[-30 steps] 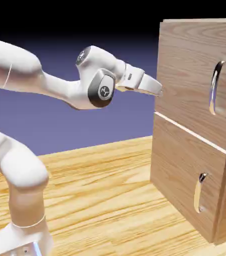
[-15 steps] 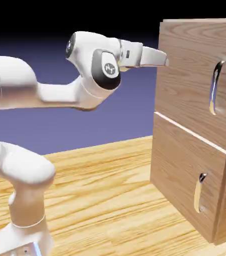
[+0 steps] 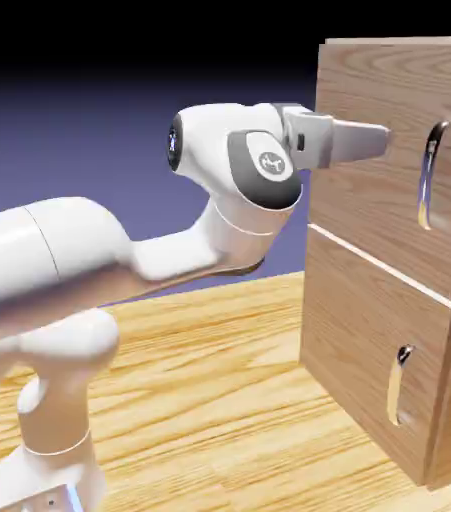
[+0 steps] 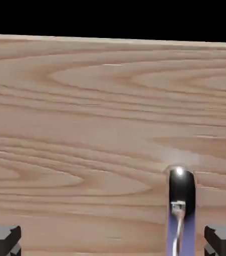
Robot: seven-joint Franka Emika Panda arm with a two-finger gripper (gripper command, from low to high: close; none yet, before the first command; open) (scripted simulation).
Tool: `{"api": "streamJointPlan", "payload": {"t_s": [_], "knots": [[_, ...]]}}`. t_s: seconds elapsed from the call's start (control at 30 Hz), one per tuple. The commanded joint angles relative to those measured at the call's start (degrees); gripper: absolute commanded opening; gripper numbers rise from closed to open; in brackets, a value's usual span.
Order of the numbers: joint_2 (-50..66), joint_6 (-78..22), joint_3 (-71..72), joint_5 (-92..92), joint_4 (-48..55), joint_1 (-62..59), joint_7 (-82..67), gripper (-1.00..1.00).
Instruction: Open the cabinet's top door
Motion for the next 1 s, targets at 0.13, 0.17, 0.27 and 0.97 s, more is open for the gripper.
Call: {"api": "streamJointPlan", "payload": {"t_s": [0.13,0.17,0.27,0.97], "knots": [[-4.15,-0.77,-6.69,-12.47,3.09,5.92,6.34,0.0],[-4.98,-0.92,-8.03,-14.97,3.72,7.12,7.61,0.0],[-4.99,-1.46,-8.64,-15.64,5.35,9.3,7.65,0.0],[-10.2,-33.67,11.63,-18.73,-20.01,-8.12,24.92,-1.0]]}}
